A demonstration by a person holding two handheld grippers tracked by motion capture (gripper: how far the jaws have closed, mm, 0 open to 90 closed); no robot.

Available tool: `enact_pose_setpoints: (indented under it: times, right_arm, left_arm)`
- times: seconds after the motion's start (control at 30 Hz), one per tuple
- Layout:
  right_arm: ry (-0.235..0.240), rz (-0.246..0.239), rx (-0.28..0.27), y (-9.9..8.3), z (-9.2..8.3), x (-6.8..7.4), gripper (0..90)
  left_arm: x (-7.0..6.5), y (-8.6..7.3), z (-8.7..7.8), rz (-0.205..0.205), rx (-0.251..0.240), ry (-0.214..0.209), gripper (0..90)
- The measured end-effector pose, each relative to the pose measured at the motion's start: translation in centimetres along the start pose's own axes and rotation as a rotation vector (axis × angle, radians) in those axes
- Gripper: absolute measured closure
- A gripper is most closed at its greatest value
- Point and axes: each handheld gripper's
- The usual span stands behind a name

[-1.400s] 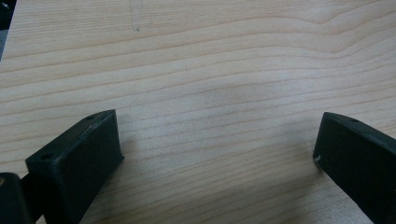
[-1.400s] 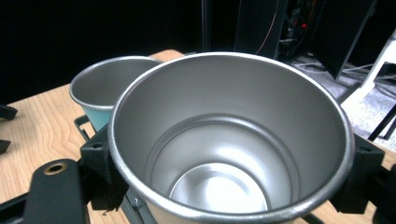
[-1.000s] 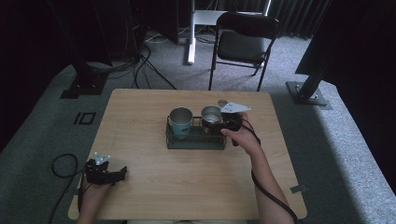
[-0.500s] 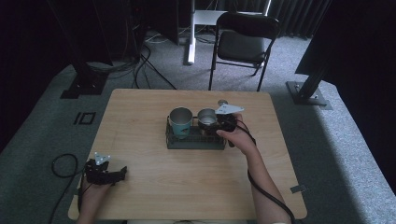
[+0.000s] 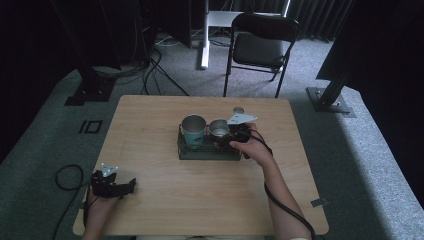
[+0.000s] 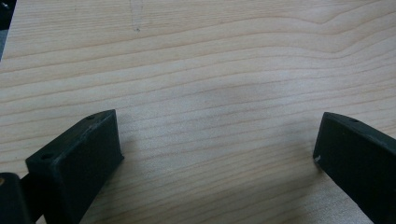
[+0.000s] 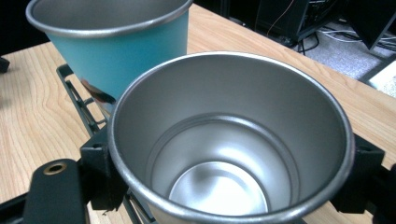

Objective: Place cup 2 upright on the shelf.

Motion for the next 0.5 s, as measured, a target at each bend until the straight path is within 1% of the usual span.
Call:
enact_pose_setpoints:
  times: [0.23, 0.37, 0.43, 0.5]
  right_arm:
    - [0.012, 0.008, 0.027, -0.33, 0.51, 0.01, 17.7]
    - [0.016, 0.004, 0.035, -0.38, 0.55, 0.03, 17.6]
    - [0.016, -0.003, 0.052, -0.34, 0.63, 0.05, 17.6]
    - [0.019, 0.000, 0.056, -0.28, 0.66, 0.02, 17.6]
  left_arm:
    - [0.00, 0.00, 0.00, 0.000, 0.000, 0.000, 1.4]
    - [0.00, 0.00, 0.00, 0.000, 0.000, 0.000, 1.4]
    - [0.00, 0.00, 0.00, 0.000, 0.000, 0.000, 1.4]
    - [0.00, 0.00, 0.00, 0.000, 0.000, 0.000, 1.4]
Point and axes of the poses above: each handheld gripper's, and its own axes: z roughly forward along the jaws, y roughly out of its top, x roughly to its left, and after that the axes turned 3 degrees about -z, right-handed
